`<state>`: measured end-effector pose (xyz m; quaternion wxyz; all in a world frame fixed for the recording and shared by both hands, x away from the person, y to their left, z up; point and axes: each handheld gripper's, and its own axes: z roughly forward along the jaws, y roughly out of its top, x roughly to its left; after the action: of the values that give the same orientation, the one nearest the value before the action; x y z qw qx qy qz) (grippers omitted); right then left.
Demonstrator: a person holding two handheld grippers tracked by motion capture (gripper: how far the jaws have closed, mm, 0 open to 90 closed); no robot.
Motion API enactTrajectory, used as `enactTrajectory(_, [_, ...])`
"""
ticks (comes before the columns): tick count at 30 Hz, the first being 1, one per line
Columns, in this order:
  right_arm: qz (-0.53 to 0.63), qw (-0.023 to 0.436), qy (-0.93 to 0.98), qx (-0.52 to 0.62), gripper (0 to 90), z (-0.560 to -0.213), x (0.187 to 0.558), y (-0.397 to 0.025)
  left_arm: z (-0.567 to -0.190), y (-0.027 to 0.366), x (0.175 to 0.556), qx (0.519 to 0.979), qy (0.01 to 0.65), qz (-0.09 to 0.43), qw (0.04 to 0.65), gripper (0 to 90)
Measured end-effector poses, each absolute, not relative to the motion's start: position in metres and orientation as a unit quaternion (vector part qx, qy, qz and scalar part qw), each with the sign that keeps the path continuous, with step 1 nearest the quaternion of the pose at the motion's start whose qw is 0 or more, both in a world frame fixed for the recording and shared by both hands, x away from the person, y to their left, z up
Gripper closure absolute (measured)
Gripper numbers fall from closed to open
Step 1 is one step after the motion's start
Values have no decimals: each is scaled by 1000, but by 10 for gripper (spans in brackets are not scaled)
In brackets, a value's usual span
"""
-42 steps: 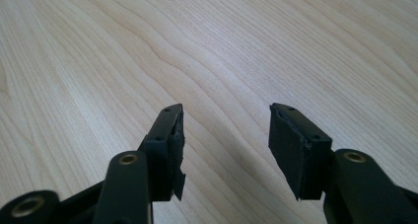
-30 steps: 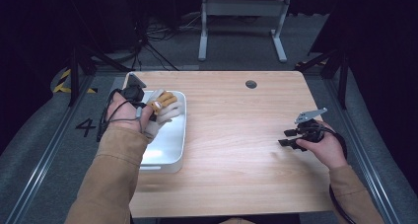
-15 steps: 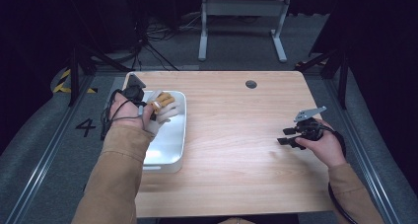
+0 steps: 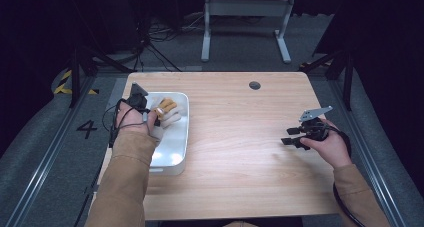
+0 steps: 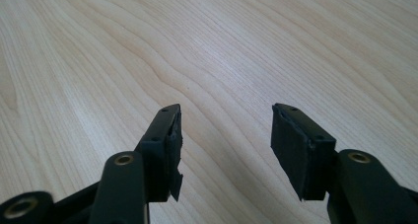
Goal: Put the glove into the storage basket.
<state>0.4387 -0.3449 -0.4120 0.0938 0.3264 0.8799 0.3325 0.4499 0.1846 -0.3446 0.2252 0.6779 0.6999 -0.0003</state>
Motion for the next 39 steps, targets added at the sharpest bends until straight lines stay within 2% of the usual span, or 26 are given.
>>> enactTrajectory(15, [326,88,882,328,460,-417,440,-344,-367,188,451,668,713,-9,214,738])
enactTrajectory(25, [322,84,884,327,456,-420,440,-343,-375,187,453,658,723,6,210,724])
enactTrajectory(39, [321,80,885,327,446,-422,439,-344,-402,188,452,641,736,-19,216,701])
